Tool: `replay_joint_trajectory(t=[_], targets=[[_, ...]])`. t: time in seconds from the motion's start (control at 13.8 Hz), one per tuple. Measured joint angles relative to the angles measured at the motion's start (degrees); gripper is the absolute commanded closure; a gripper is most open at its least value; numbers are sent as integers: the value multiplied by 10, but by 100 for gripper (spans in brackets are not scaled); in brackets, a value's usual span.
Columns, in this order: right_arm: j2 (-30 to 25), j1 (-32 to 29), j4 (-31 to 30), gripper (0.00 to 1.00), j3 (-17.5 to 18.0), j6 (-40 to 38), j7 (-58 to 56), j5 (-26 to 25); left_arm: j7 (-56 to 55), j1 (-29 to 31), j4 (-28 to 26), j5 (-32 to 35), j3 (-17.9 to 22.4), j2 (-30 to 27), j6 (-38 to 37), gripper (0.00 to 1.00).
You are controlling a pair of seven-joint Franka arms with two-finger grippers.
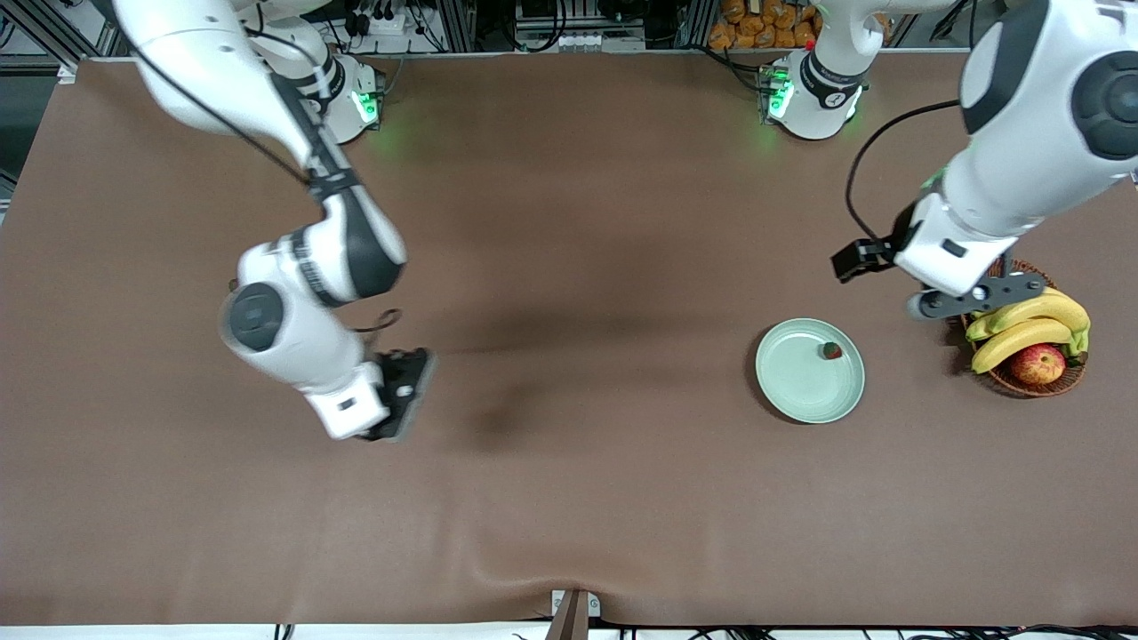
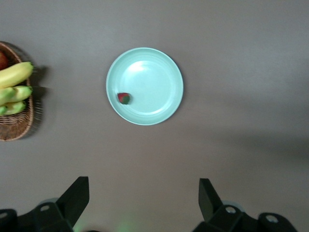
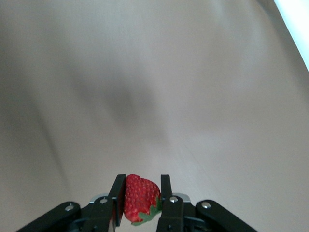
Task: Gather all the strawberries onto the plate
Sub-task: 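Carry the second strawberry with the right gripper toward the left gripper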
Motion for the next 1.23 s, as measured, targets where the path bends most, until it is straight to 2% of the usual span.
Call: replay_joint_trajectory(t=[0.29, 0.65, 0.73, 0.8, 0.87, 1.23], targets=[[49, 93, -5, 100, 0, 107, 177, 0, -86, -5, -4, 0, -44, 40, 39, 0], [116, 186, -4, 100, -3, 205, 370, 0, -168, -42, -27, 0, -52, 103, 109, 0], [127, 194, -3, 89, -4, 215, 389, 0, -187, -48, -35, 0, -52, 111, 125, 0], [137, 199, -1, 48, -5, 222, 403, 0, -208, -54, -41, 0, -52, 118, 140, 0], [145, 201, 1, 0, -6, 228, 413, 0, -229, -60, -47, 0, -52, 127, 155, 0], [150, 202, 16, 0, -19, 232, 422, -1, -357, -96, -53, 0, -52, 189, 257, 0]])
